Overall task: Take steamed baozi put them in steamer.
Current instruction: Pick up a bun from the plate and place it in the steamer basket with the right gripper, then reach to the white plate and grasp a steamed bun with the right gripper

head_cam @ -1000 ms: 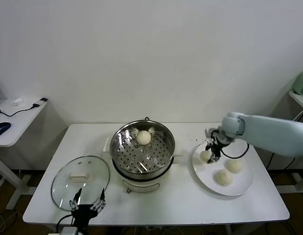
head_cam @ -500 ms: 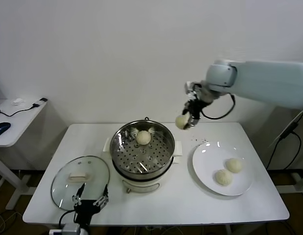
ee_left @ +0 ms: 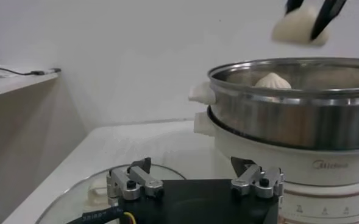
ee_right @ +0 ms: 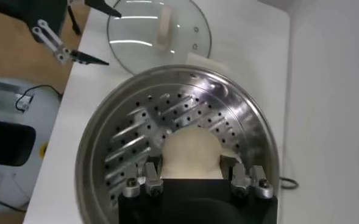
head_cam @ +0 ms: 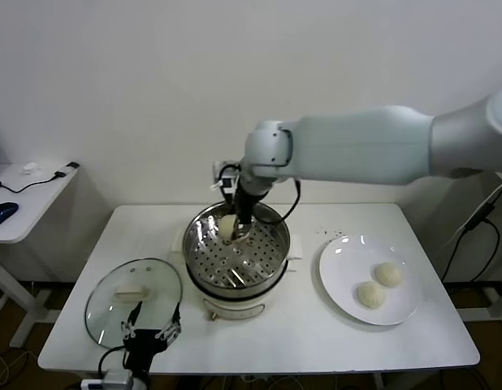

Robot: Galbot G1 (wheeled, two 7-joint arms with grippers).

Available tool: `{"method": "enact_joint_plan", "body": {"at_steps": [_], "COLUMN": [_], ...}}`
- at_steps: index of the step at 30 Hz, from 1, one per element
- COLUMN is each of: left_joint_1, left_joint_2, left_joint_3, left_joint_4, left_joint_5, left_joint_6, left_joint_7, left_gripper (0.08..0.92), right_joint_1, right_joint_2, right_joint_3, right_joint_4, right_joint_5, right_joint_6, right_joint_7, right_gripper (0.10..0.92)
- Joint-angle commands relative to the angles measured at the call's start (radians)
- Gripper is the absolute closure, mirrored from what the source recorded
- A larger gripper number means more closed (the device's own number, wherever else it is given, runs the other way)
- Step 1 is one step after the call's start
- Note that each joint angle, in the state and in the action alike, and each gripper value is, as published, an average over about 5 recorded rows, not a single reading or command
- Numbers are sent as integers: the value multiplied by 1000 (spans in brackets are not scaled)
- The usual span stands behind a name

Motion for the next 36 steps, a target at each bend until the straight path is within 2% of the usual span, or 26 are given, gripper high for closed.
{"method": "enact_joint_plan", "body": {"at_steps": [1, 8, 14, 21, 26, 31, 36], "left_joint_1": [3, 2, 0, 1, -1, -3, -12], "left_joint_2": [3, 5, 4, 1, 0, 0, 2], "left_joint_3": [1, -2, -2, -2, 1, 1, -1], "left_joint_4": [-5, -3, 2, 1, 2, 2, 9], "left_joint_5": [0, -1, -5, -5, -3, -4, -8], "left_joint_6": [1, 1, 1, 2, 4, 5, 5], "left_joint_7": [1, 1, 1, 1, 1, 2, 2], "left_gripper": [177, 177, 177, 177, 177, 177, 177], "right_joint_1": [-198, -257, -257, -117, 17, 143, 271], "right_joint_2": [127, 170, 166, 74, -60, -300, -526], "right_joint_3": [34, 49, 57, 13, -17, -88, -240], "right_joint_4": [-142, -240, -237, -167, -103, 8, 117], "right_joint_5": [-35, -67, -72, -107, -119, -123, -219], "right_joint_6": [-55, -45, -34, 74, 226, 283, 342], "right_joint_7": [100, 94, 82, -55, -195, -274, -364], "right_gripper": [397, 397, 388, 231, 204, 202, 203]}}
